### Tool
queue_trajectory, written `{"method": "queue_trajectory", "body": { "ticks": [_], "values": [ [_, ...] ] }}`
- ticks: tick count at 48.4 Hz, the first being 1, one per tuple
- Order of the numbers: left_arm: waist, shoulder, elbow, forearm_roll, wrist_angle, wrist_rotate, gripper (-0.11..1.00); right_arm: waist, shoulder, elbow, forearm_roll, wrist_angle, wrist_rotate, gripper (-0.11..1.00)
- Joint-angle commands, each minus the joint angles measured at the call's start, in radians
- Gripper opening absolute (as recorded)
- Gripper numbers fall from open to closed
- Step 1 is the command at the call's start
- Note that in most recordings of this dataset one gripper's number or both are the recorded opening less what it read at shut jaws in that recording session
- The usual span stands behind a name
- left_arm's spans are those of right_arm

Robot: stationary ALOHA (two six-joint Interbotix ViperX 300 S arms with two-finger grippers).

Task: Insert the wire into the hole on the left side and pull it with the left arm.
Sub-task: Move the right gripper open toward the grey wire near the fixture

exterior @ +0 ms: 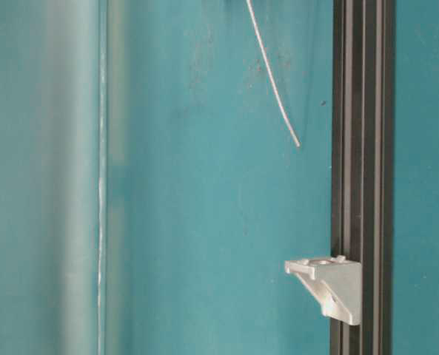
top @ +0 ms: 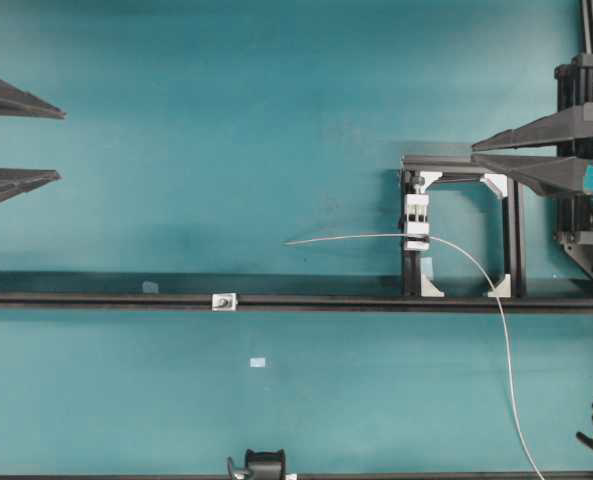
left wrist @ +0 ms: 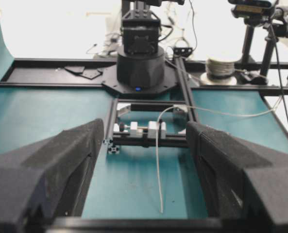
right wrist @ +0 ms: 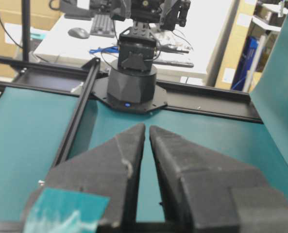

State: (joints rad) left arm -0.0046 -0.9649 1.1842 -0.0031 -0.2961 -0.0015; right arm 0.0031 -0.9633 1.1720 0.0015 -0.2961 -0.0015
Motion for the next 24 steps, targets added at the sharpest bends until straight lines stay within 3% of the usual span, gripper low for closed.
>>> {"method": "queue_trajectory", "body": {
  "ticks": [1,3,8,14,19,24],
  "values": [
    [0.0,0.011,-0.003,-0.032,-0.003,0.002,0.24,-0.002,0.008,0.002,0.002,-0.002,0.006,0.24],
    [0.002,0.011,0.0,-0.032,-0.005,-0.002,0.21,-0.002,0.008,0.009,0.002,-0.002,0.008,0.22],
    [0.0,0.015,0.0,-0.032,-0.008,-0.005,0.02,-0.002,0.008,0.025,0.0,-0.003,0.018,0.03],
    [0.0,0.035,-0.006,-0.032,-0.008,-0.003,-0.09,-0.002,0.011,0.028,0.002,-0.003,0.038,-0.01],
    [0.002,0.081,-0.012,-0.032,-0.008,-0.002,-0.08,-0.002,0.017,0.028,0.0,-0.003,0.055,-0.01],
    [0.005,0.129,-0.018,-0.032,-0.009,0.0,0.01,-0.002,0.029,0.028,0.002,-0.002,0.064,-0.01]
  ]
}}
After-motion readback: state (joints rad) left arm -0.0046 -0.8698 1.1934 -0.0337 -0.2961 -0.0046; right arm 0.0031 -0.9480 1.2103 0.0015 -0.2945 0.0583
